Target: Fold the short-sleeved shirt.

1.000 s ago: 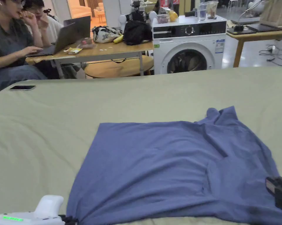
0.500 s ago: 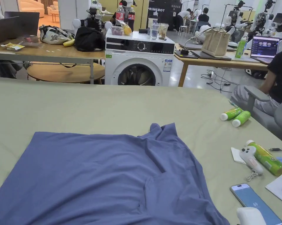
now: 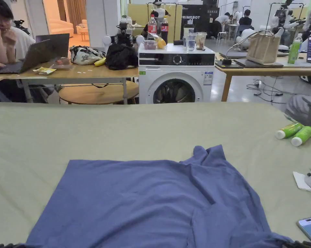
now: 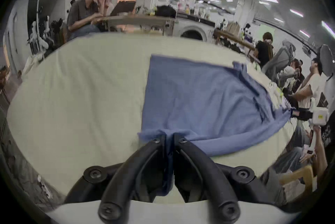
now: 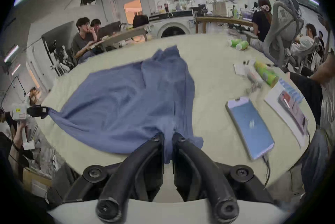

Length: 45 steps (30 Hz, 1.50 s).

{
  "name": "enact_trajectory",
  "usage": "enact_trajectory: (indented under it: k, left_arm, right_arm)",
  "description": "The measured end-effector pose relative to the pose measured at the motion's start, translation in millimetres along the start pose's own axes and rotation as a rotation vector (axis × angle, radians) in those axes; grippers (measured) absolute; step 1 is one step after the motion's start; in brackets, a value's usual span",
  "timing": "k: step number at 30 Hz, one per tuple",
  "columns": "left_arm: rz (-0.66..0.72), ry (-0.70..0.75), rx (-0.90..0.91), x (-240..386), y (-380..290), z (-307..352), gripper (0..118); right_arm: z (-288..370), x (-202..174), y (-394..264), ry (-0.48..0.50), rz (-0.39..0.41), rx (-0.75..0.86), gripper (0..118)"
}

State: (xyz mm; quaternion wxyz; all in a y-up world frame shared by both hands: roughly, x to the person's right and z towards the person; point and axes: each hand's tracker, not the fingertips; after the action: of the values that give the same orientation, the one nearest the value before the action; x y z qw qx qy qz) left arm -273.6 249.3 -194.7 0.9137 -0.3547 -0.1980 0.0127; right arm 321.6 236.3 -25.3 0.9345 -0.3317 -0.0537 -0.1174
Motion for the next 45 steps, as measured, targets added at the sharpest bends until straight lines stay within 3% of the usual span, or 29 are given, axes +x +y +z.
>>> enact_trajectory:
  k: [8,14,15,17,18,21,27,29,30,32,33,35,38,45]
  left_arm:
    - [0.018,0.000,0.011,-13.8,104.9,-95.0,3]
    - [0.045,0.079,0.026,-4.9,123.8,-142.2,5]
    - [0.052,0.101,0.028,-1.9,122.5,-145.0,27]
    - [0.071,0.109,0.015,3.0,118.9,-144.8,81]
    - [0.081,0.063,0.030,3.2,114.3,-139.2,93]
    - [0.066,0.018,0.156,20.4,106.2,-109.0,93]
    - [0.016,-0.040,0.290,60.5,98.6,-58.2,93]
    - [-0.050,-0.030,0.318,65.0,98.2,-59.3,89]
    - [-0.088,-0.032,0.315,71.4,96.7,-55.6,75]
    - [-0.125,-0.040,0.307,81.4,92.8,-49.4,30]
    - [-0.142,-0.058,0.307,86.1,90.8,-46.4,30]
    - [-0.148,-0.087,0.283,88.2,88.1,-42.5,4]
    - [-0.116,-0.112,0.277,81.0,82.3,-36.8,0]
    - [0.070,-0.048,0.113,17.1,72.0,-51.9,0]
  right_arm:
    - [-84.4,8.8,87.5,-0.072,-0.012,0.033,5]
    - [-133.6,13.8,105.3,-0.111,-0.115,0.024,5]
    - [-137.3,11.3,104.3,-0.131,-0.113,0.025,16]
    - [-145.6,13.6,102.1,-0.177,-0.086,0.007,60]
    - [-142.9,11.1,99.2,-0.194,-0.082,0.020,73]
    - [-123.5,0.2,91.2,-0.126,-0.098,0.101,72]
    - [-80.5,-46.2,89.9,-0.085,0.015,0.260,72]
    - [-70.2,-67.6,89.2,-0.082,0.042,0.279,67]
    - [-67.3,-76.1,88.5,-0.086,0.050,0.280,52]
    - [-63.7,-91.4,85.3,-0.079,0.096,0.284,17]
    - [-61.2,-97.6,82.8,-0.066,0.132,0.289,17]
    - [-58.1,-108.7,77.7,-0.100,0.195,0.289,4]
    - [-57.1,-113.5,71.0,-0.070,0.222,0.252,0]
    - [-53.0,-97.3,55.3,-0.035,0.184,0.247,0]
